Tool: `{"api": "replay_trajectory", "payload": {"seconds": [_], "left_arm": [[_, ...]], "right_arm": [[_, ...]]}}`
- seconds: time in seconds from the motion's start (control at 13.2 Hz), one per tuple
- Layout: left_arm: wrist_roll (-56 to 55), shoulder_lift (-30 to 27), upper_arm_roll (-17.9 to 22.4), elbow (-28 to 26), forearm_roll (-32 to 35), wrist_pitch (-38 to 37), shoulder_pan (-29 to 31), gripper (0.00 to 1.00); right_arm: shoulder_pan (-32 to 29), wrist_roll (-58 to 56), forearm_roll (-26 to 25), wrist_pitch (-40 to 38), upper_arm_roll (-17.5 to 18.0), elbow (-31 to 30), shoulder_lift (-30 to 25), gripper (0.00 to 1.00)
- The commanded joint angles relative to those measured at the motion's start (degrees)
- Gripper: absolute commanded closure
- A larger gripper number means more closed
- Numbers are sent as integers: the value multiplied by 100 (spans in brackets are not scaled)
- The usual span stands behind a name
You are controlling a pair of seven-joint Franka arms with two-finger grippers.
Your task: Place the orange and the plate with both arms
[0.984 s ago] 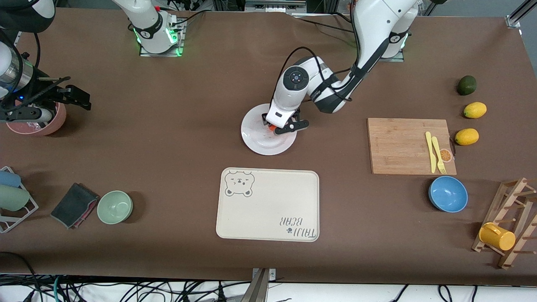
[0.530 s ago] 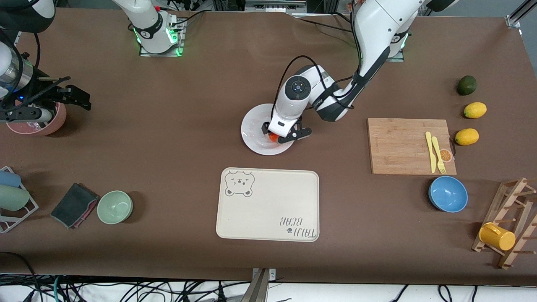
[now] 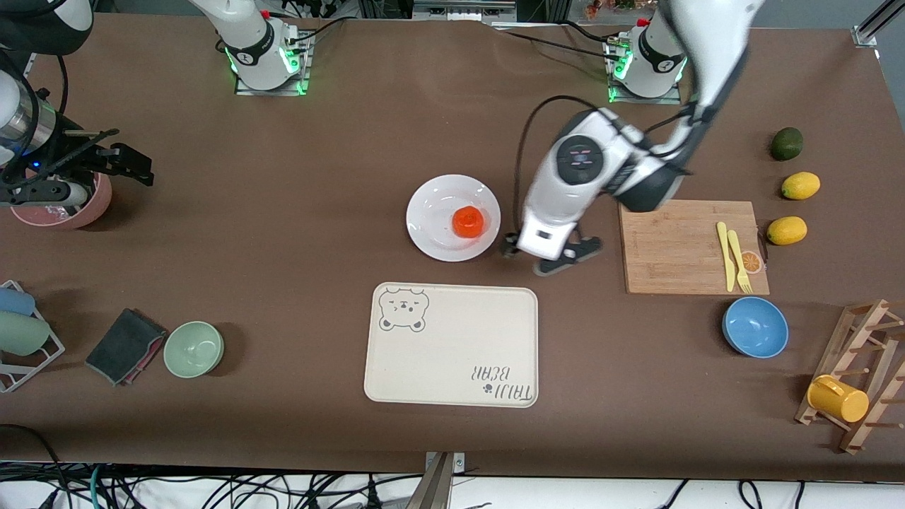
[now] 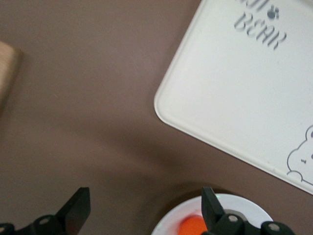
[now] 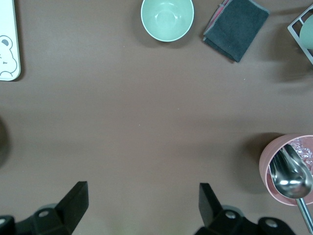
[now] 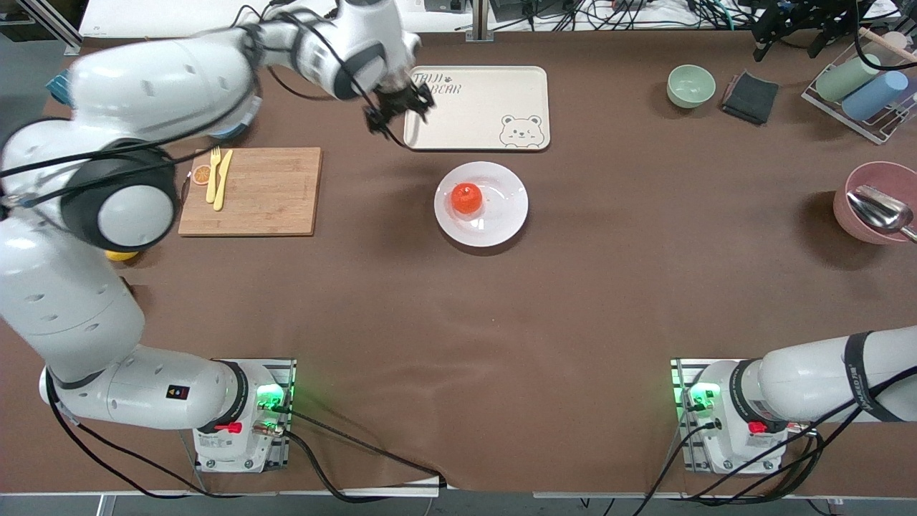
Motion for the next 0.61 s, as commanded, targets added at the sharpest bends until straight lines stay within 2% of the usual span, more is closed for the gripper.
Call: {"api": "replay_trajectory", "payload": {"seconds": [0.0,0.15,0.3,0.53], "left_arm": [[965,-758,-120,-145,-122,-770,689,0],[1528,-1145,-50,205,-245,-1569,999,0],[1810,-1287,-94,653,-272,-2317,1516,0],[2827,-1524,-67,901,-884,-2636,2525,0]], "right_arm": [[-56,1,-20,-30,43,-24,-39,0],[-56,1,-20,-30,43,-24,-39,0],[-56,1,-20,-30,43,-24,-39,0],[-56,1,-20,-30,43,-24,-39,0]]}}
